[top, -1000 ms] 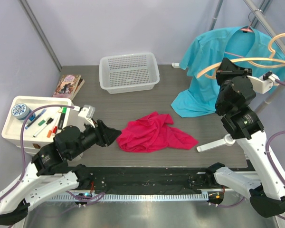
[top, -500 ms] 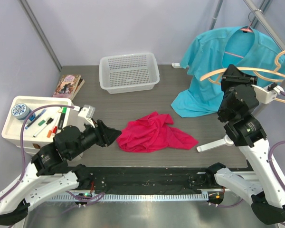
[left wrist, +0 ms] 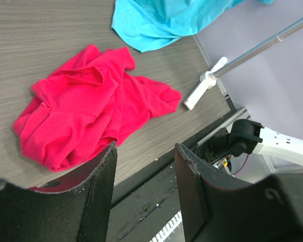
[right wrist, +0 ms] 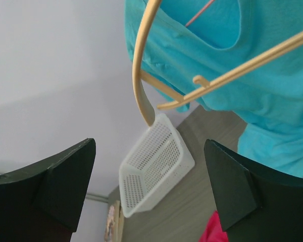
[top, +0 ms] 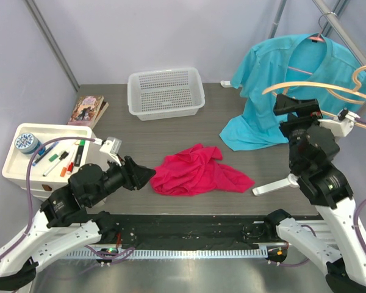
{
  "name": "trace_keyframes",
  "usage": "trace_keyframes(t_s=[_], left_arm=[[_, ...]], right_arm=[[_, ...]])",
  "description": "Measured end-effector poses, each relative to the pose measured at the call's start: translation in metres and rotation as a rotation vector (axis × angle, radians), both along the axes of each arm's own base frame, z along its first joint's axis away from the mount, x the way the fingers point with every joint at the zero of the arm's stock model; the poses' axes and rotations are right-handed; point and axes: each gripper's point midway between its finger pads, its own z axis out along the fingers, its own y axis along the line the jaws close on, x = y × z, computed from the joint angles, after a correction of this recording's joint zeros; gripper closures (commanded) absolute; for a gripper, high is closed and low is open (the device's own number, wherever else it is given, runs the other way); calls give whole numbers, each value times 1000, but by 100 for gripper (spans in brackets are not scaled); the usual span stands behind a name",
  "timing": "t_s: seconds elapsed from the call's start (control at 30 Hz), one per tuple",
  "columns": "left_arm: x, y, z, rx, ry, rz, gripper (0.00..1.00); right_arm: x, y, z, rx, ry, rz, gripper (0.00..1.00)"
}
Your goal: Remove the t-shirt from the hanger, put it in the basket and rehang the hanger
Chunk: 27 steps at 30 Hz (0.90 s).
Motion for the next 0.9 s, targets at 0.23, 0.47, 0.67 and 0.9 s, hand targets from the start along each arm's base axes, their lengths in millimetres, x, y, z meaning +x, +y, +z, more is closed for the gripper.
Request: trace_keyframes(t_s=[0.23,0.47,0.67,0.9], left_arm=[[2,-3,-12,10,20,2,47],[5,-7,-6,-10,4,2,46],[5,-7,-6,-11,1,3,45],[3,3,-6,-6,-9,25,45]], right_arm=[[-58,-1,-14,-158,25,169,5],[-56,88,-44,-326,141,661,1],[-45,154,-118,-372,349,927,1],[-81,259,-188,-642,480,1127,1]])
